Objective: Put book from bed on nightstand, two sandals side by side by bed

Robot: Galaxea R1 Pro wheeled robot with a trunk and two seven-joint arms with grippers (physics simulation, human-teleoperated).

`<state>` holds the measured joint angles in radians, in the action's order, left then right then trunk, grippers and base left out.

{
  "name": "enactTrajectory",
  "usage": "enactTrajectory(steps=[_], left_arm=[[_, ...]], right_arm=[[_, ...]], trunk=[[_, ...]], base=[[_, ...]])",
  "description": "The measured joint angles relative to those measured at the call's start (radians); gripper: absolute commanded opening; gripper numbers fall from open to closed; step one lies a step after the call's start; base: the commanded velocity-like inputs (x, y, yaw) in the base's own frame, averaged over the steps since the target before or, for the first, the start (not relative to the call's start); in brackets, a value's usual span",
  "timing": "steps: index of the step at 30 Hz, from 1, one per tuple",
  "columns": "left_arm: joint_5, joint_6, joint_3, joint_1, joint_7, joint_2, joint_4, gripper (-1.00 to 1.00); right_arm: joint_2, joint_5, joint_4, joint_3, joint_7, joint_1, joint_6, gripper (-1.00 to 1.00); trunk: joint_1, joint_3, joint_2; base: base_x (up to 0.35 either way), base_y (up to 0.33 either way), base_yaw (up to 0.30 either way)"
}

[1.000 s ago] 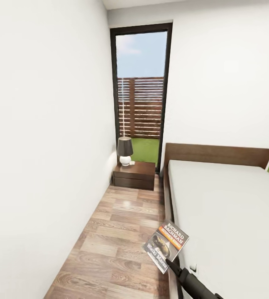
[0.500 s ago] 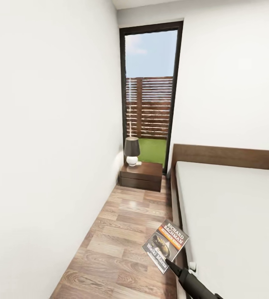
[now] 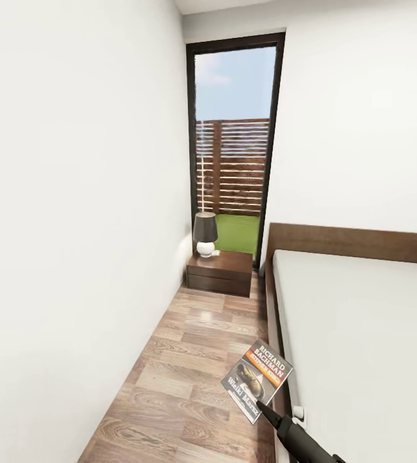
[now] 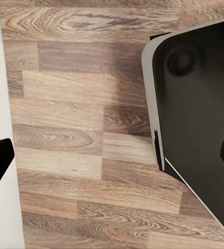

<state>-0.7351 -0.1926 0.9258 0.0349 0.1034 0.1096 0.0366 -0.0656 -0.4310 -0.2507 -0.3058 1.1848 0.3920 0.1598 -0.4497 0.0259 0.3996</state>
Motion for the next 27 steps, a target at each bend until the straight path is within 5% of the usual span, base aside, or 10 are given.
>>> enactTrajectory(steps=[27], left_arm=[[0.002, 0.001, 0.002, 0.000, 0.000, -0.001, 0.000, 1.00]], right_arm=[[0.020, -0.001, 0.000, 0.001, 0.003, 0.000, 0.000, -1.00]], trunk=[[0.000, 0.000, 0.000]], base=[[0.000, 0.000, 0.000]])
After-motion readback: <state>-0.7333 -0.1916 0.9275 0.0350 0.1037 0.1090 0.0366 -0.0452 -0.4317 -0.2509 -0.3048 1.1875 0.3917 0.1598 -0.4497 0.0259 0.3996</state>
